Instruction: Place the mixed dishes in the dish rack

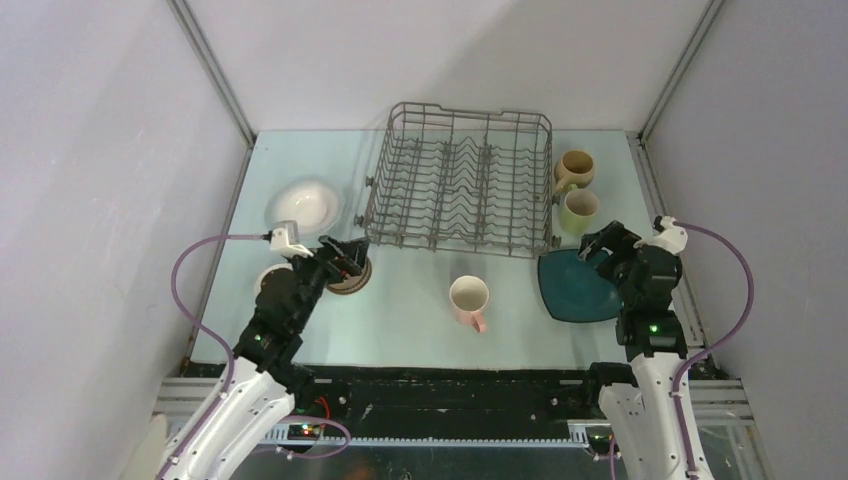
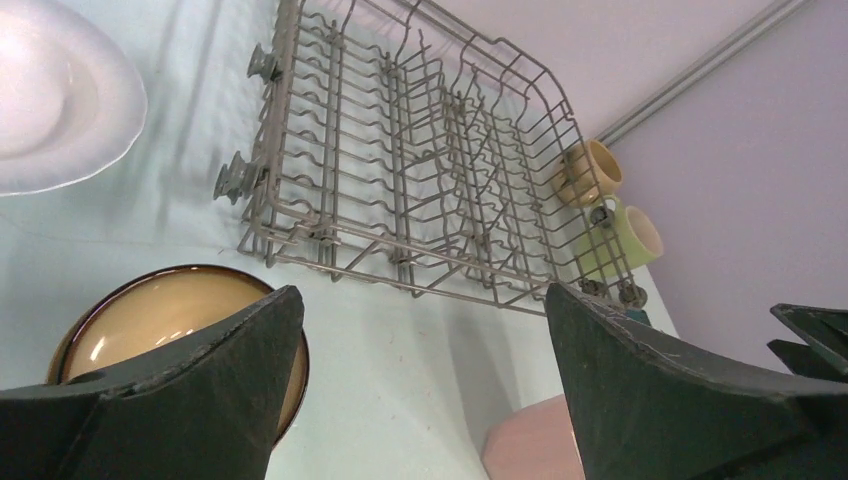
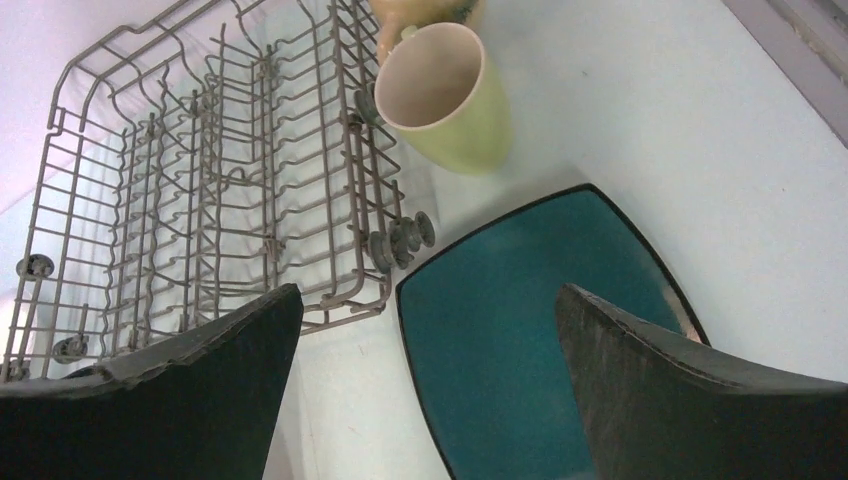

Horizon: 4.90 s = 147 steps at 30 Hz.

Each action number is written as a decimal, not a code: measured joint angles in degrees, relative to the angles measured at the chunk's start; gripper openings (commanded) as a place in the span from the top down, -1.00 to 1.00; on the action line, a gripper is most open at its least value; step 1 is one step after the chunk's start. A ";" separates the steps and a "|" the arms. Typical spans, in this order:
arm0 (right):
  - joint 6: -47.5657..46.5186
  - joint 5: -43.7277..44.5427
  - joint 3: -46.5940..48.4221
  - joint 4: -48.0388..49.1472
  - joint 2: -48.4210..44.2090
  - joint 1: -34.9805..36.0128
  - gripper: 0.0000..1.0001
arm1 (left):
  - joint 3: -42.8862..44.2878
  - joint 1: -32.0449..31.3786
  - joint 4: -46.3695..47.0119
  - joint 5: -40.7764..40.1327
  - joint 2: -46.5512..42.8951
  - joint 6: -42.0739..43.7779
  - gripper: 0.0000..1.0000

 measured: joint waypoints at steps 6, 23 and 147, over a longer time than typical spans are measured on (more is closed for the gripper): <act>3.45 2.21 0.59 -2.86 0.52 -0.98 -1.00 | 0.90 0.00 -5.09 -1.22 0.26 0.02 -0.96; -5.53 -9.22 15.74 -12.17 15.85 22.51 -0.92 | 5.88 0.00 -13.99 7.21 3.32 1.40 -0.96; -40.15 -15.43 22.69 14.91 54.23 42.73 -0.73 | 31.12 9.07 -33.77 14.49 18.10 2.27 1.00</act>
